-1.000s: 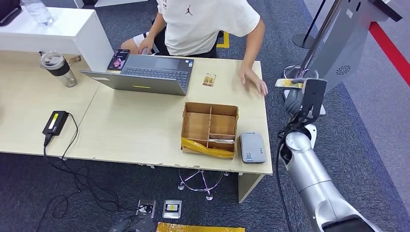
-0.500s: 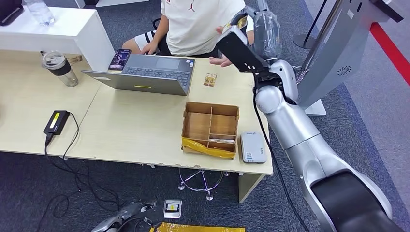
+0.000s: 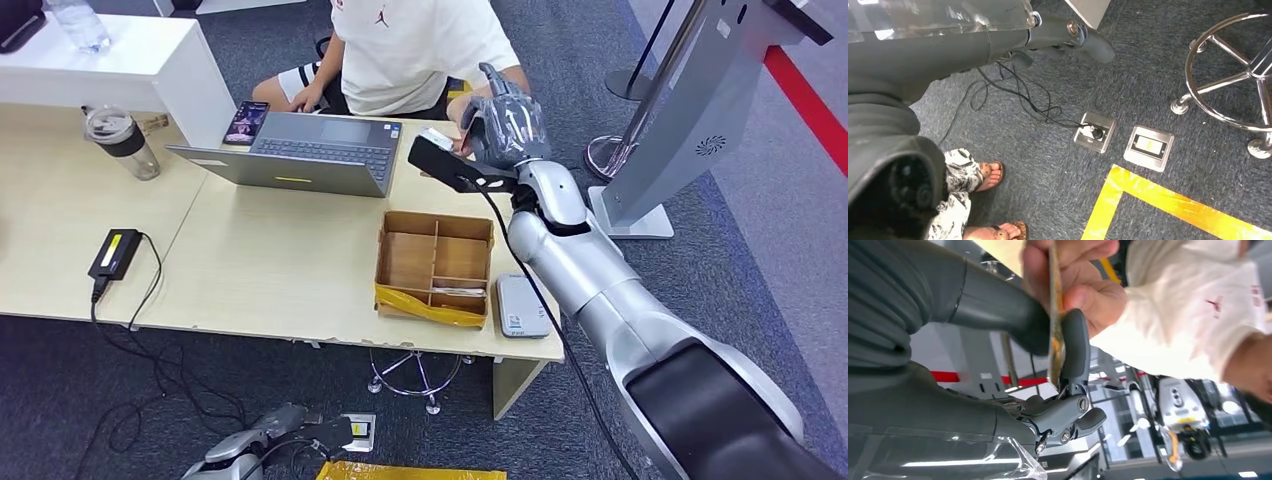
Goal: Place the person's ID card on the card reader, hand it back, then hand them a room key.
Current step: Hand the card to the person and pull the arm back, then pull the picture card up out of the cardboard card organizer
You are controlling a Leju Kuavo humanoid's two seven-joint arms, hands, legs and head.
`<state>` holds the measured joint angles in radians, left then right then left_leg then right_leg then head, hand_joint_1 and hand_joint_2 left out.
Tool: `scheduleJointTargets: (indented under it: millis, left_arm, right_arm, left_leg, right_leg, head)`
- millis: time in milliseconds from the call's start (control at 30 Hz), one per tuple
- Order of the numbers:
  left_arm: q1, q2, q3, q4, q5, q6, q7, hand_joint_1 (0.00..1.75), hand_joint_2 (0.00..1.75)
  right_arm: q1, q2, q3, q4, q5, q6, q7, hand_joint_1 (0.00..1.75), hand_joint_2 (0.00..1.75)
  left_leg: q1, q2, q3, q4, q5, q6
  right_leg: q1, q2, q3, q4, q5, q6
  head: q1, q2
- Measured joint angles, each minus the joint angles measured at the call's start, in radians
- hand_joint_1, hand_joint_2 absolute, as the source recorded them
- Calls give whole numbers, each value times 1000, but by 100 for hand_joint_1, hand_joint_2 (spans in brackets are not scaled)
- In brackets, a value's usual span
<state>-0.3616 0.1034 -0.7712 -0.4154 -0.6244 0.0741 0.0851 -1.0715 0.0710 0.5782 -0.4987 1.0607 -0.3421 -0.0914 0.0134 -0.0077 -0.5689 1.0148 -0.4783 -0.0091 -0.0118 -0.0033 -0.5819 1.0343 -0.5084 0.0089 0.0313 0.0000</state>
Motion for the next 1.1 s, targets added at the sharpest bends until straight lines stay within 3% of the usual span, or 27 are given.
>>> scheduleJointTargets:
  millis: [167,367,467,667,1000,1100]
  left_arm:
    - [-1,-6,0,0,-27,-16,0,0,0]
    - [-1,-9,0,0,-64,-37,-7,0,0]
    - [2,-9,1,0,-77,-40,-19,0,0]
    - [5,-9,8,1,-87,-37,-24,0,0]
    - [48,-6,30,11,-65,32,16,0,0]
    - [68,-1,46,12,-43,54,24,0,0]
  right_arm:
    - [6,-22,5,35,-12,-24,8,0,175]
    - [10,-49,-31,31,-150,-99,-98,0,175]
    - [23,-71,-69,-48,-228,-76,-113,0,175]
    - [81,-115,-112,-244,-257,-39,-92,0,175]
    - [320,-218,-158,-828,-225,202,24,0,175]
    - [380,-243,-153,-955,-199,369,61,0,175]
  left_leg:
    - [0,1,0,0,0,0]
    - [0,2,0,0,0,0]
    - [0,2,0,0,0,0]
    - [0,2,1,0,0,0]
    - [0,3,1,0,-2,0]
    - [0,4,1,0,-2,1]
  right_leg:
    - [0,1,0,0,0,0]
    - [0,2,-1,0,0,0]
    - [0,2,-1,0,0,0]
    - [0,2,0,0,0,0]
    - [0,3,0,0,0,0]
    - [0,3,0,0,0,0]
  head:
    - [0,0]
    - [0,0]
    - [0,0]
    - [0,0]
    - [0,0]
    - [0,0]
